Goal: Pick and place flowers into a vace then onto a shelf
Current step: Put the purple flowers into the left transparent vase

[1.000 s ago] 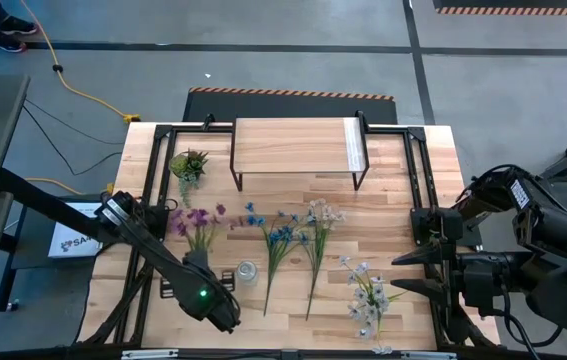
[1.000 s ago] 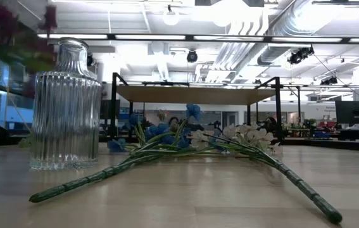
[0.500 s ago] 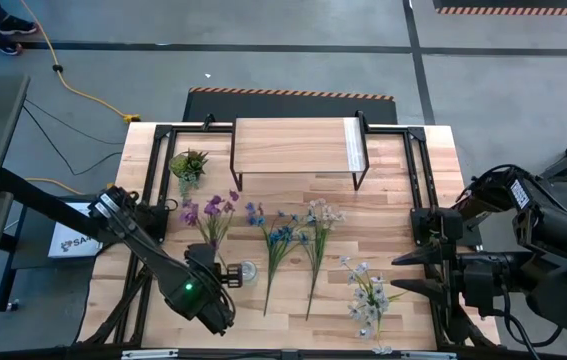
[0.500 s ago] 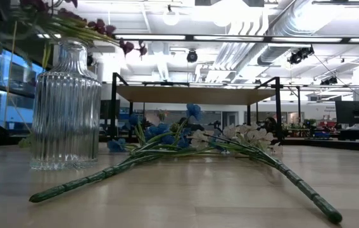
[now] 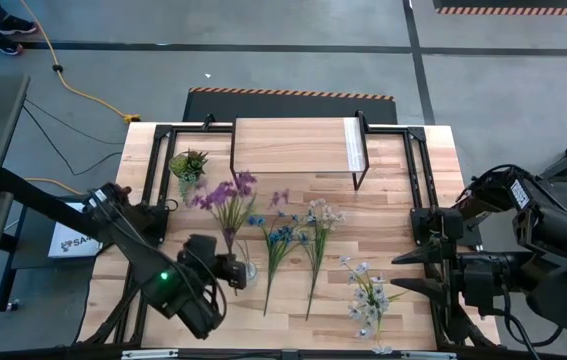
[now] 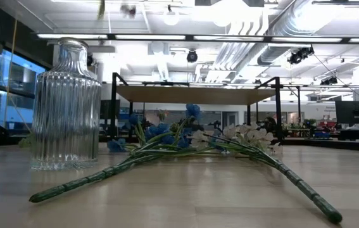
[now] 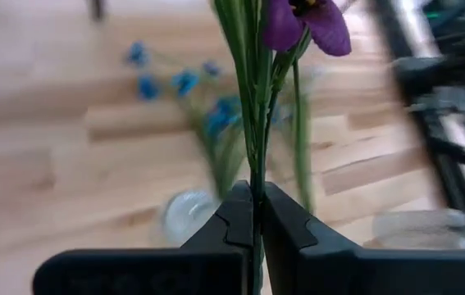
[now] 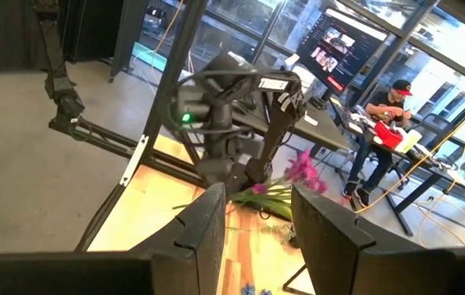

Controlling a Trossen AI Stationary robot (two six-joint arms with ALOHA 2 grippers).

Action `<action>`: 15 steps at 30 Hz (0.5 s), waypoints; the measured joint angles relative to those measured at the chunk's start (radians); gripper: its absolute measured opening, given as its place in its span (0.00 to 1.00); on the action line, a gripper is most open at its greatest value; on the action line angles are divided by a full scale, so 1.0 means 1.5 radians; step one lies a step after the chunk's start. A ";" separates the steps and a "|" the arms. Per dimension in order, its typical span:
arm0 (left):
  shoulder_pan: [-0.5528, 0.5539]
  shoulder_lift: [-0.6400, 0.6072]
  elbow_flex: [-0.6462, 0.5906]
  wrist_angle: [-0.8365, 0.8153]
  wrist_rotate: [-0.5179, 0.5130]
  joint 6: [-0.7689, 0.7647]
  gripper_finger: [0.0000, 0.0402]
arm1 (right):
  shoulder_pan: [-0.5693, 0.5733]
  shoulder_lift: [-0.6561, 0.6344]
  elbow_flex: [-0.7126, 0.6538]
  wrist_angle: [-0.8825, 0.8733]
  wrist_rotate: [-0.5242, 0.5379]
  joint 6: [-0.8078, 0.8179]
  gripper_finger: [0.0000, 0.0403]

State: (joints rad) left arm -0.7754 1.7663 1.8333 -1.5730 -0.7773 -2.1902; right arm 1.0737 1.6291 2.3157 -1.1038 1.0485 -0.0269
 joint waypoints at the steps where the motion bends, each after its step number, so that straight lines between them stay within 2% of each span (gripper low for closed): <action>1: 0.004 -0.001 0.009 0.001 -0.022 0.026 0.11 | 0.000 0.000 0.000 0.002 0.000 0.000 0.33; 10: 0.006 0.001 0.052 0.002 -0.188 0.268 0.11 | 0.000 0.000 0.000 0.004 0.010 0.000 0.33; 15: 0.006 0.001 0.052 0.001 -0.238 0.335 0.11 | 0.000 0.000 0.000 0.004 0.013 0.000 0.33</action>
State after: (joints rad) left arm -0.7666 1.7676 1.9106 -1.5715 -1.1344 -1.6877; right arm 1.0737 1.6291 2.3157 -1.0982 1.0686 -0.0267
